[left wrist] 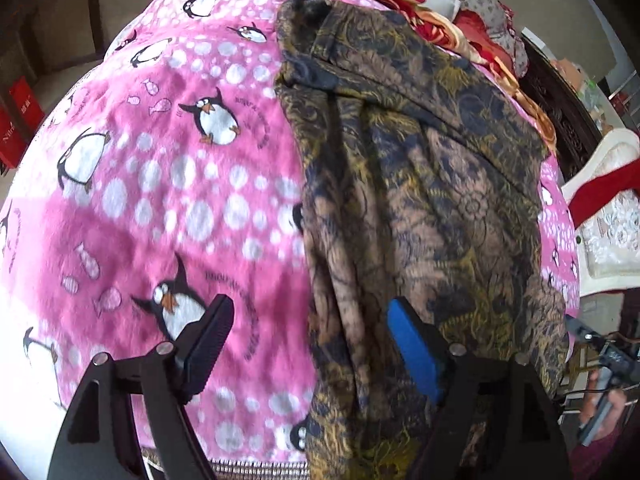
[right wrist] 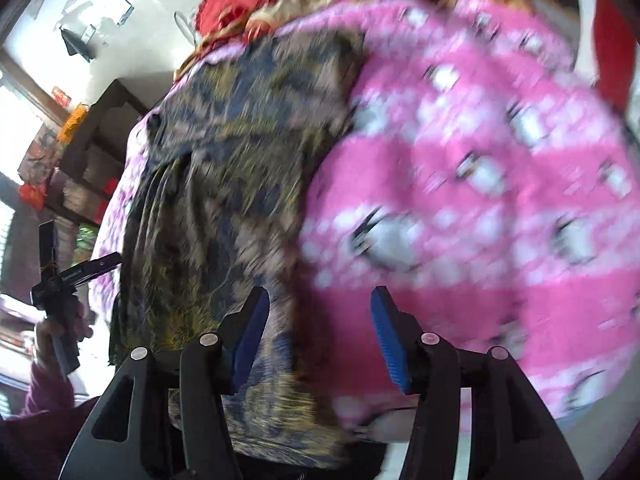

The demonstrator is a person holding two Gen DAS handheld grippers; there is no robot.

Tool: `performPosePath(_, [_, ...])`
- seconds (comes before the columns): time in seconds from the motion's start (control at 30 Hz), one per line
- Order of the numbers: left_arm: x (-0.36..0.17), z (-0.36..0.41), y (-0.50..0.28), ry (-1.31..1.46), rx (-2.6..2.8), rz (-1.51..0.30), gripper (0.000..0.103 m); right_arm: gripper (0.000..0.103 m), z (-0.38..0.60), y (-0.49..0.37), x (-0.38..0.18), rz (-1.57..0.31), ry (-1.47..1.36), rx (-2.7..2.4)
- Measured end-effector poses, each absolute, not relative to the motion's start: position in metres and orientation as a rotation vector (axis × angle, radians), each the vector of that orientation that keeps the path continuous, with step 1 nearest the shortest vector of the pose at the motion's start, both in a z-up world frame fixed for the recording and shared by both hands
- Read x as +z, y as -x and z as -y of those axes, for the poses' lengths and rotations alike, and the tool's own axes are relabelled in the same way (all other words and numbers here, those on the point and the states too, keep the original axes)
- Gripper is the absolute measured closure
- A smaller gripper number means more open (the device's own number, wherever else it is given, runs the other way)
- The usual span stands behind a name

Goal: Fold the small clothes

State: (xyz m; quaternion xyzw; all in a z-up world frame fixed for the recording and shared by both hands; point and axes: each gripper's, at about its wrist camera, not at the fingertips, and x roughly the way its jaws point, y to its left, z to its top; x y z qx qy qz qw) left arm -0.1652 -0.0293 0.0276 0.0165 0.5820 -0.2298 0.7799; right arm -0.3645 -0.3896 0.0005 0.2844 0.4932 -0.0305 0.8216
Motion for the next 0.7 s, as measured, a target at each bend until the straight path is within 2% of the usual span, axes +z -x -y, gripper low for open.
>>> performPosePath(0.07, [0.034, 0.025, 0.173, -0.054, -0.494, -1.241, 0.02, 0.05, 0.375, 0.361, -0.013, -1.06, -0.564, -0.055])
performPosePath(0.1, [0.037, 0.022, 0.176, -0.055, -0.494, -1.234, 0.02, 0.075, 0.372, 0.364, -0.015, -1.066, -0.531, -0.089])
performPosePath(0.13, [0.039, 0.019, 0.18, -0.053, -0.495, -1.226, 0.02, 0.093, 0.37, 0.371, -0.016, -1.07, -0.5, -0.132])
performPosePath(0.17, [0.041, 0.014, 0.185, -0.051, -0.493, -1.219, 0.02, 0.097, 0.371, 0.379, -0.015, -1.06, -0.504, -0.141])
performPosePath(0.43, [0.03, -0.003, 0.218, -0.066, -0.478, -1.252, 0.02, 0.096, 0.358, 0.428, 0.006, -1.008, -0.507, -0.096])
performPosePath(0.57, [0.029, -0.014, 0.238, -0.053, -0.49, -1.259, 0.02, 0.061, 0.359, 0.439, 0.012, -0.983, -0.573, -0.08])
performPosePath(0.7, [0.023, -0.018, 0.254, -0.056, -0.495, -1.29, 0.02, 0.058, 0.362, 0.452, 0.014, -0.971, -0.601, -0.082])
